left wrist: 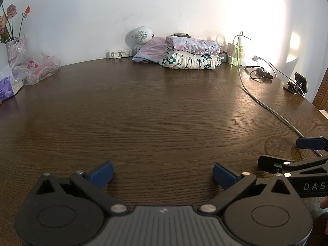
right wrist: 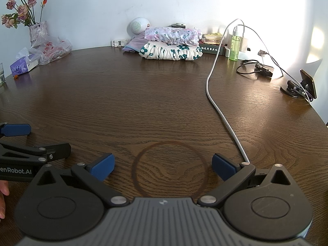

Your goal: Fold clothes

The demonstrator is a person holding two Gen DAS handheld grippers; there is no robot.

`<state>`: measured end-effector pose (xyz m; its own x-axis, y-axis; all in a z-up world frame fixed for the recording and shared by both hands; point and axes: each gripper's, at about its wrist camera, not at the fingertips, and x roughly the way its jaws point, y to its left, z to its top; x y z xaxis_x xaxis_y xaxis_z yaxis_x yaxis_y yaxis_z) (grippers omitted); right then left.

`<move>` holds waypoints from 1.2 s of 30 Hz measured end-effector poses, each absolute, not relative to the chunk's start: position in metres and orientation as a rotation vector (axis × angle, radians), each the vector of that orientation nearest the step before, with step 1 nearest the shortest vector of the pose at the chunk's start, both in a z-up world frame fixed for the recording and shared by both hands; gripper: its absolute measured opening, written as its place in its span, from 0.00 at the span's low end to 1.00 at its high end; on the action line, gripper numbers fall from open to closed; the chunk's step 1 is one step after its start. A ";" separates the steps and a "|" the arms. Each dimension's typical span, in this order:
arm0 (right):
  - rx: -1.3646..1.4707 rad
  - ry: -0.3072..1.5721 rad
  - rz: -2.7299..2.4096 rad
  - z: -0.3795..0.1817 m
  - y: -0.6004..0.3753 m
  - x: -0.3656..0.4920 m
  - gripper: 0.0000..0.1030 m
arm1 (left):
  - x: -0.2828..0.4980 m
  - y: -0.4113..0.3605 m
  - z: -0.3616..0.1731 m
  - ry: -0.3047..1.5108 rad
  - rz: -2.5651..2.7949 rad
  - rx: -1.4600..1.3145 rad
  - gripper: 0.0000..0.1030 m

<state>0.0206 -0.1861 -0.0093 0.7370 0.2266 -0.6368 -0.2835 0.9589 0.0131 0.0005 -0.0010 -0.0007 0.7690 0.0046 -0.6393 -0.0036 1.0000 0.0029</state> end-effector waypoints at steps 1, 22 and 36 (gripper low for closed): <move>-0.087 0.687 0.280 -0.009 -0.186 0.021 0.99 | 0.001 -0.001 -0.001 0.694 0.004 0.002 1.00; -0.087 0.687 0.281 -0.009 -0.186 0.021 0.99 | -0.001 -0.001 0.000 0.694 0.008 0.005 1.00; -0.087 0.687 0.281 -0.009 -0.186 0.021 0.99 | 0.000 -0.001 0.000 0.694 0.013 0.008 1.00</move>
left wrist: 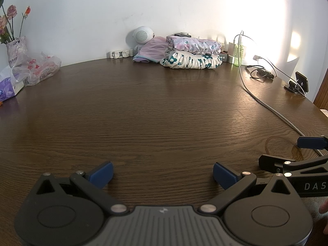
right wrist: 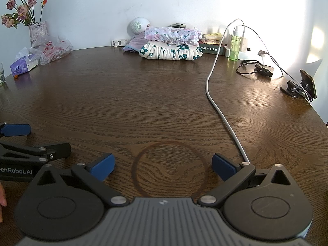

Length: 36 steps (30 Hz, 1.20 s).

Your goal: Fold clothes

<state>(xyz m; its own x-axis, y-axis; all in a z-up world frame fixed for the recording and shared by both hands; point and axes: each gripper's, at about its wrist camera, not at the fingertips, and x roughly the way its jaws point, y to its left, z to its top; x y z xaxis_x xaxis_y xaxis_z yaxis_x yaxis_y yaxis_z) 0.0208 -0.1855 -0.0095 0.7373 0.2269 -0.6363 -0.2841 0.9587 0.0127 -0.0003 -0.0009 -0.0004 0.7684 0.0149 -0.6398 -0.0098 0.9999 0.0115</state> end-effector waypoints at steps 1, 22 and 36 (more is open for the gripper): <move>-0.087 0.687 0.281 -0.010 -0.185 0.021 0.99 | 0.000 -0.001 0.000 0.694 0.013 0.008 1.00; 0.023 0.632 0.374 0.052 -0.178 0.034 1.00 | 0.023 0.037 0.057 0.546 -0.071 0.050 0.96; -0.273 0.594 0.414 0.160 -0.038 0.420 0.97 | 0.369 0.143 0.048 0.716 0.075 -0.327 0.95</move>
